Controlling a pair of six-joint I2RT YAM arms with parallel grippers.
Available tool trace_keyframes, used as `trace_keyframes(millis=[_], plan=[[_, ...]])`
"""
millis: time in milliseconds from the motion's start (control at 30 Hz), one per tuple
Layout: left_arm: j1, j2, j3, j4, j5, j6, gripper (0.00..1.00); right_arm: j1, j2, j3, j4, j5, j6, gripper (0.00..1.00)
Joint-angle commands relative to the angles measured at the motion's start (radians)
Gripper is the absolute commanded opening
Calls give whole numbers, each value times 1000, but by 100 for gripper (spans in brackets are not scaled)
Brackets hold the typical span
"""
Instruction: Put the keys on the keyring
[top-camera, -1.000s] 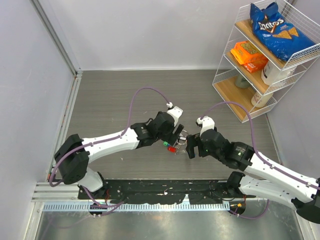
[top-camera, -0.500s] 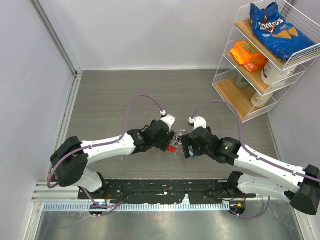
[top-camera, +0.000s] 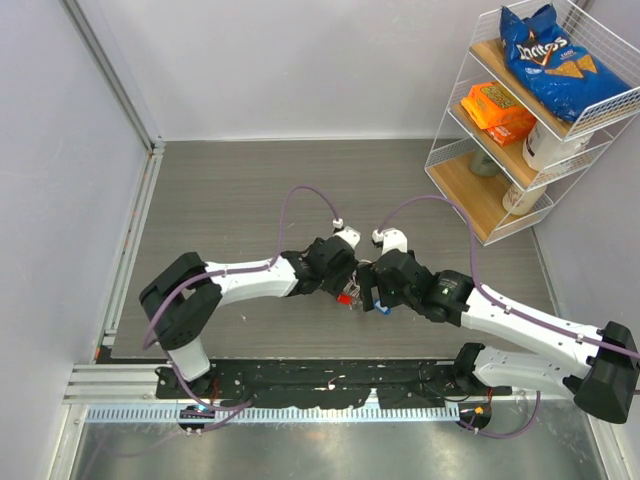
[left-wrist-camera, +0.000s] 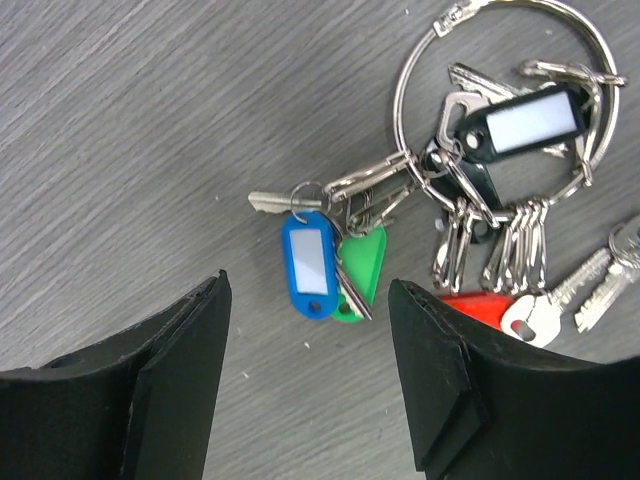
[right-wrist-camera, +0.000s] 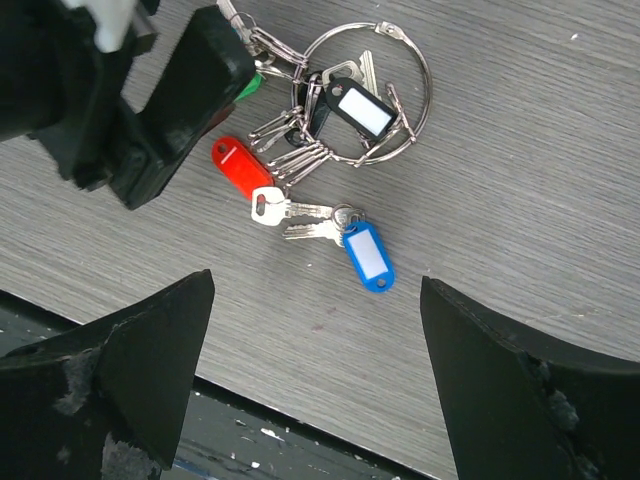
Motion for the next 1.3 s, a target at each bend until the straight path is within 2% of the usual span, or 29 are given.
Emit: trace_keyframes(millis=[0, 367, 633, 700, 767, 800, 833, 867, 900, 933, 967, 1000, 1267], plan=[[19, 52, 60, 45, -18, -10, 69, -1, -9, 2, 61, -7, 30, 90], [102, 138, 120, 13, -80, -45, 68, -1, 8, -25, 91, -33, 43, 89], [173, 168, 191, 27, -64, -56, 67, -1, 48, -39, 131, -35, 53, 88], [188, 152, 198, 30, -63, -51, 67, -1, 71, -35, 153, -33, 50, 83], [202, 139, 195, 28, -61, -47, 67, -2, 97, -24, 179, -41, 47, 72], [208, 132, 189, 27, -60, -47, 67, -2, 106, -13, 197, -45, 42, 60], [212, 122, 177, 30, -60, -48, 67, -2, 129, -10, 206, -50, 40, 55], [217, 113, 162, 36, -57, -53, 67, -2, 141, 1, 229, -53, 39, 41], [222, 104, 146, 38, -57, -59, 67, -2, 169, 7, 240, -61, 39, 34], [225, 92, 131, 44, -55, -64, 67, -2, 184, 21, 266, -65, 34, 20], [229, 81, 107, 51, -55, -70, 67, -2, 218, 39, 281, -76, 34, 10], [231, 72, 91, 56, -52, -74, 67, -2, 238, 48, 285, -79, 36, 5], [231, -32, -12, 96, 34, -116, 67, -10, 377, 64, 409, -90, 88, 5]])
